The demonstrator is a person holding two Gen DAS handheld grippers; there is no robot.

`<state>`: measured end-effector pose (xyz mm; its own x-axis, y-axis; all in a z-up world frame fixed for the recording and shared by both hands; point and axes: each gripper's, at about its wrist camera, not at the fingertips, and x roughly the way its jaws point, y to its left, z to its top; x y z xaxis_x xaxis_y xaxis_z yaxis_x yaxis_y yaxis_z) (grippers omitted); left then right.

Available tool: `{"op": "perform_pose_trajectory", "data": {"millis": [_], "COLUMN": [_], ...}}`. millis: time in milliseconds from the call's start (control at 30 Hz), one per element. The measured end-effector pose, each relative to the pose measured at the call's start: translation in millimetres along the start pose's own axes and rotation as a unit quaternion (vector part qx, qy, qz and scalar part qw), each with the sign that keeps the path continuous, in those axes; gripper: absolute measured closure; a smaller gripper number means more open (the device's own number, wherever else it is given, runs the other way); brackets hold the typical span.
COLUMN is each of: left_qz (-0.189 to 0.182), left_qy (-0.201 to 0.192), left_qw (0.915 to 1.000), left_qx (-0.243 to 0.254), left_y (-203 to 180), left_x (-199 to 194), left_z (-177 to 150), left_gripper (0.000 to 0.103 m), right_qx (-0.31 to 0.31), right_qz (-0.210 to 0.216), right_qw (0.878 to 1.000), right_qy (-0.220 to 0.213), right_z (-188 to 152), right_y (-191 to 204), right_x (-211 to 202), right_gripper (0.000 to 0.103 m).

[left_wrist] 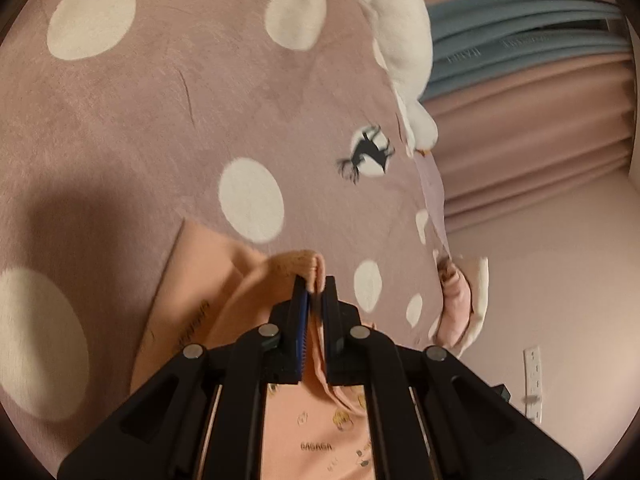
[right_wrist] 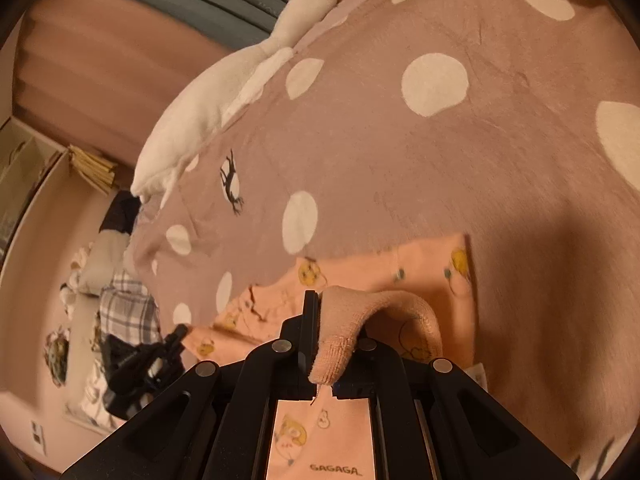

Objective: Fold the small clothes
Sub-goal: 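Lift the hem with both grippers and fold it toward the collar, then lay the folded hem down on the shirt and open both grippers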

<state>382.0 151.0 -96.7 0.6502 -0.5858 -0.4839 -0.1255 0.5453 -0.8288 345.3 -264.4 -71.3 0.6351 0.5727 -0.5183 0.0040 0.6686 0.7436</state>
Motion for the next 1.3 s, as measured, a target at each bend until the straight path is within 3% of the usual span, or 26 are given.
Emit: {"op": "perform_pose_trajectory", "data": {"millis": [100, 233, 267, 433, 533, 633, 700, 800, 900, 967, 1033, 1167, 1233, 1300], "left_qz": [0.031, 0.098, 0.105, 0.132, 0.116, 0.101, 0.101, 0.114, 0.136, 0.140, 0.148, 0.182, 0.175, 0.167], "left_qy": [-0.020, -0.049, -0.050, -0.029, 0.008, 0.071, 0.111, 0.142, 0.143, 0.131, 0.111, 0.061, 0.047, 0.041], "left_qw": [0.9991, 0.9934, 0.9928, 0.9878, 0.9816, 0.9660, 0.9561, 0.9482, 0.9461, 0.9543, 0.9619, 0.9676, 0.9699, 0.9711], "left_qx": [-0.020, -0.033, -0.027, 0.077, 0.152, 0.227, 0.252, 0.260, 0.257, 0.229, 0.201, 0.164, 0.162, 0.166], "left_y": [6, 18, 19, 0, -18, -37, -45, -53, -55, -54, -51, -38, -31, -24], "left_x": [-1, -13, -17, -31, -32, -15, 9, 50, 80, 92, 90, 68, 46, 23], "left_z": [9, 21, 22, 10, -20, -55, -73, -87, -83, -70, -53, -23, -14, -9], "left_gripper": [0.100, 0.100, 0.100, 0.099, 0.099, 0.099, 0.099, 0.099, 0.096, 0.095, 0.095, 0.095, 0.090, 0.076], "right_qx": [0.018, 0.010, 0.013, -0.032, -0.086, -0.163, -0.186, -0.195, -0.176, -0.158, -0.132, -0.098, -0.076, -0.063], "right_qz": [-0.007, -0.099, -0.123, -0.145, -0.114, -0.045, -0.038, -0.052, -0.074, -0.083, -0.083, -0.142, -0.118, -0.097], "right_qw": [1.000, 0.995, 0.992, 0.988, 0.988, 0.986, 0.981, 0.974, 0.973, 0.976, 0.983, 0.985, 0.990, 0.993], "right_qy": [0.008, -0.005, -0.007, -0.051, -0.065, -0.013, 0.042, 0.102, 0.132, 0.125, 0.099, 0.019, 0.005, -0.013], "right_z": [9, 14, 14, 4, -5, -26, -37, -48, -47, -41, -28, 3, 14, 20], "right_y": [-3, -13, -17, -13, 7, 37, 48, 59, 54, 49, 45, 26, 14, 1], "right_x": [7, 9, 5, -25, -40, -33, -11, 32, 67, 78, 77, 54, 32, 5], "right_gripper": [0.096, 0.094, 0.088, 0.086, 0.085, 0.085, 0.085, 0.085, 0.085, 0.085, 0.085, 0.085, 0.077, 0.047]}}
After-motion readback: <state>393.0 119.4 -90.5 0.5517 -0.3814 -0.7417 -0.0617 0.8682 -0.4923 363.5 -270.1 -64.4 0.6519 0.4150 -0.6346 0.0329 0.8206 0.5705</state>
